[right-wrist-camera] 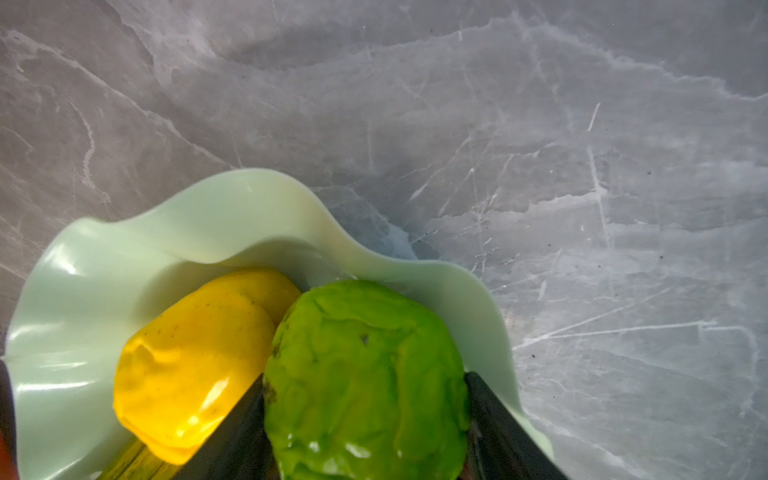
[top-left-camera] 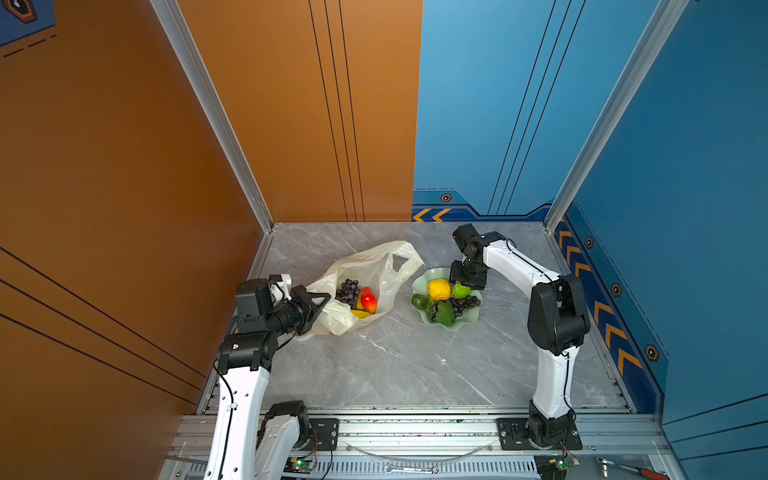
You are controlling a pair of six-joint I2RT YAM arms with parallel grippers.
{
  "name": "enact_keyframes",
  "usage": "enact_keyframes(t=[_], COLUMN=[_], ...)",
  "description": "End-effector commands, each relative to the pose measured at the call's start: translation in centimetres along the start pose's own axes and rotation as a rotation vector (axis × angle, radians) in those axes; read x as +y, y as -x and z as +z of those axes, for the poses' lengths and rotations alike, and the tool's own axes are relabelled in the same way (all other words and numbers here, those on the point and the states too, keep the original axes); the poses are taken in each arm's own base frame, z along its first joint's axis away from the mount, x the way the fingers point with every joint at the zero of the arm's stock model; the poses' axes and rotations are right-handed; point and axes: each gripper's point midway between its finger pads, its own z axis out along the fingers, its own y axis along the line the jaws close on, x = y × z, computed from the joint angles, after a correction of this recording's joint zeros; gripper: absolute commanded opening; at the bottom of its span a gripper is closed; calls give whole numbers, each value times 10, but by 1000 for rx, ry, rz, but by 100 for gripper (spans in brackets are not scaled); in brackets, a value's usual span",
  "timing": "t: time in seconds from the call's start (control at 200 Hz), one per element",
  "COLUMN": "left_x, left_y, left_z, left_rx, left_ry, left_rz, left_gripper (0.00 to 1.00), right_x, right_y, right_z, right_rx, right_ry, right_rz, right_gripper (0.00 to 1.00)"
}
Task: Place the fruits into the plastic bag
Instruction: 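Lower the right gripper onto the green round fruit and close on it, then lift the green round fruit off the plate with the right gripper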
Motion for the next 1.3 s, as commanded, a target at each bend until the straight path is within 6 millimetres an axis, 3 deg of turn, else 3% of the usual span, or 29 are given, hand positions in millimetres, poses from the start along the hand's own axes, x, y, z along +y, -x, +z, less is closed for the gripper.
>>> enact_keyframes(t=[0.0,0.531,0.556,0.696,1.061,1.297], left_x=[1,-1,-1,-2,-4,-6], left_y=[3,1,1,1,0,0], left_z=[-2,-3,-3,-3,-4,-3], left_rx=[-15,-16,-16,-16,-19,-15], left_ry=[-1,-9,-9,-11,-13,-12], left_rz=[6,10,9,11,16,23], left_gripper=[0,0,0,0,0,0], right_x=[0,19,24,35,95,141], right_y=[10,24,30,36,43,29], right_z=[-13,-95,-108,-139,-214,-251], right_rx=[-39,-158,-187,-228,-276,-268], right_ry=[3,160,187,279,675,947], right_rz=[-3,9,9,13,-14,-84], right_gripper=[63,61,61,62,61,61])
